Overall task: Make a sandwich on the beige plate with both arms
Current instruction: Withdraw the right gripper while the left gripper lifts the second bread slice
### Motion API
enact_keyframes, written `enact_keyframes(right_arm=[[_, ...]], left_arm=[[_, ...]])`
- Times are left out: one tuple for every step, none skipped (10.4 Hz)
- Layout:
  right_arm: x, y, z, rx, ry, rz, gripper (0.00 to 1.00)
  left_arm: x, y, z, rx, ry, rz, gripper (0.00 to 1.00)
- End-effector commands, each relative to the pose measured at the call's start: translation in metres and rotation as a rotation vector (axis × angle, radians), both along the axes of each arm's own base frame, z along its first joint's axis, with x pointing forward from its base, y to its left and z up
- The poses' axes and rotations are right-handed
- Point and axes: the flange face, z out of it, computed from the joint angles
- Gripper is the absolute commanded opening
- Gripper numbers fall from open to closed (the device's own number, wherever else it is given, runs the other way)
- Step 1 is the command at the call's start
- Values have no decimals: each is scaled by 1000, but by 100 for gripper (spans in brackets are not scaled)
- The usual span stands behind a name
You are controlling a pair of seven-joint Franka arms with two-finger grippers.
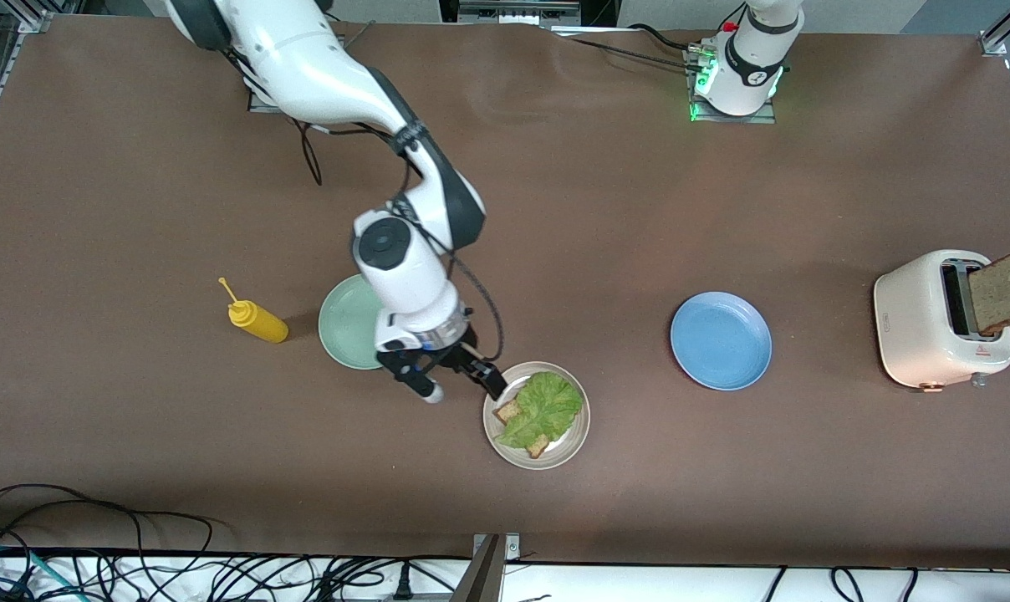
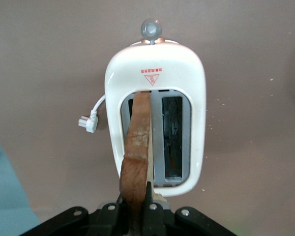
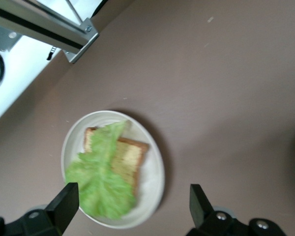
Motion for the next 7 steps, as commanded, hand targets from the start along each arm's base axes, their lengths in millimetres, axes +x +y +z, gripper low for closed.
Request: enact_keyframes(right_arm=[[-23,-54,43,-42,97,187,100],[-25,-86,57,-62,114,281,100],[-27,-121,68,-85,126,384,100],[-33,-154,75,-102,136,501,100],[-37,-188,83,-115,131,632,100],[-42,-215,90,-124,119,755,100],[-45,-242,92,-125,116,867,100]], left_arm=[[-25,-25,79,38,-21,-31,0],[-31,-44,102,35,-24,-48,0],[-42,-54,128,43,-33,-50,0],[-54,-65,150,49,-34,-51,0],[-61,-82,166,45,-27,-68,0],[-70,-89,179,48,-22,-68,0],[-80,-100,194,28,-24,-69,0]])
